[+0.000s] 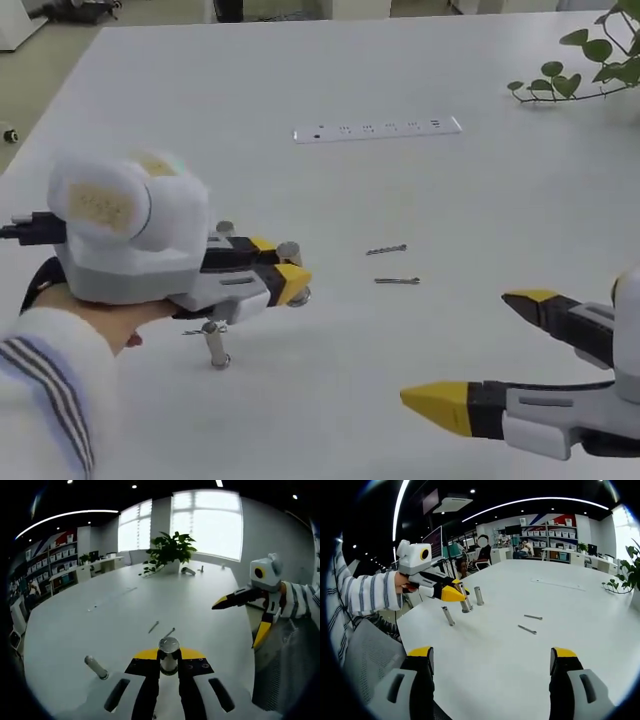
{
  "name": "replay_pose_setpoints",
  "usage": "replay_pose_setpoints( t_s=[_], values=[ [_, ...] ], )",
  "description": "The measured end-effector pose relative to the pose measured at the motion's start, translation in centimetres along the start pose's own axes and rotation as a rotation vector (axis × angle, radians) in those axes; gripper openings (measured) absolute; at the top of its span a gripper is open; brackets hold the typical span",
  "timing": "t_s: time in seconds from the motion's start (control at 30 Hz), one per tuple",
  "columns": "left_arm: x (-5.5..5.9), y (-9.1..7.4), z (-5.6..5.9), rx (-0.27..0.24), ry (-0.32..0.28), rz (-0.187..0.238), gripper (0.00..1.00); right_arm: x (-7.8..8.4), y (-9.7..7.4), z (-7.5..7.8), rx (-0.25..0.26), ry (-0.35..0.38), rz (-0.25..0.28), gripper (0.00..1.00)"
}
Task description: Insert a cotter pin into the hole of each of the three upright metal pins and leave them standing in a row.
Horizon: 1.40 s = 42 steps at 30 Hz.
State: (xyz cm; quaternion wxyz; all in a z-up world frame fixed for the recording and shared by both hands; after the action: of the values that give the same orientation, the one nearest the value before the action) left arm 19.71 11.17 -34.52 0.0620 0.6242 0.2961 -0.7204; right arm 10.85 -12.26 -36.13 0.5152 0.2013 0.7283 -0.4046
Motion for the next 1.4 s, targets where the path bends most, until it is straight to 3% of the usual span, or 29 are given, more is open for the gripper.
replay_pose_setpoints(
  t_s=[0.23, 0.37, 0.6, 0.93, 1.4],
  values=[
    [0.5, 0.9, 1.7, 0.028, 0.003, -0.004, 0.09, 0.1, -0.1, 0.1, 0.003, 0.001, -0.006, 0.96],
    [1.1, 1.3, 2.5, 0.038, 0.023, -0.028, 0.09, 0.1, -0.1, 0.1, -0.002, -0.002, -0.011, 0.95],
    [2.4, 1.9, 3.5, 0.037, -0.033, -0.031, 0.09, 0.3, -0.1, 0.1, -0.006, 0.0, -0.02, 0.95],
    [4.0, 2.2, 4.9, 0.038, 0.002, -0.062, 0.09, 0.6, 0.0, 0.1, -0.011, 0.0, -0.034, 0.95],
    [4.5, 2.6, 6.2, 0.042, 0.018, -0.069, 0.09, 0.7, 0.0, 0.1, -0.016, -0.001, -0.04, 0.94]
  ],
)
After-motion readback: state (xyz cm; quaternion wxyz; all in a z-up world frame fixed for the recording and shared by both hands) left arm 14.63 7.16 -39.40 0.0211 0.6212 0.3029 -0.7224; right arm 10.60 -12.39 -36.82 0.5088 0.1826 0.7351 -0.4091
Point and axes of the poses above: the centre of the closed fingertips' face, and the gripper's own axes: y roughly forward along the fingers, z roughly to its right, x roughly out of its underside, the point moved 10 cm from there along -y, roughly backward along the fingers, and after that the axes turned 8 degrees about z, right-handed, at the moved point
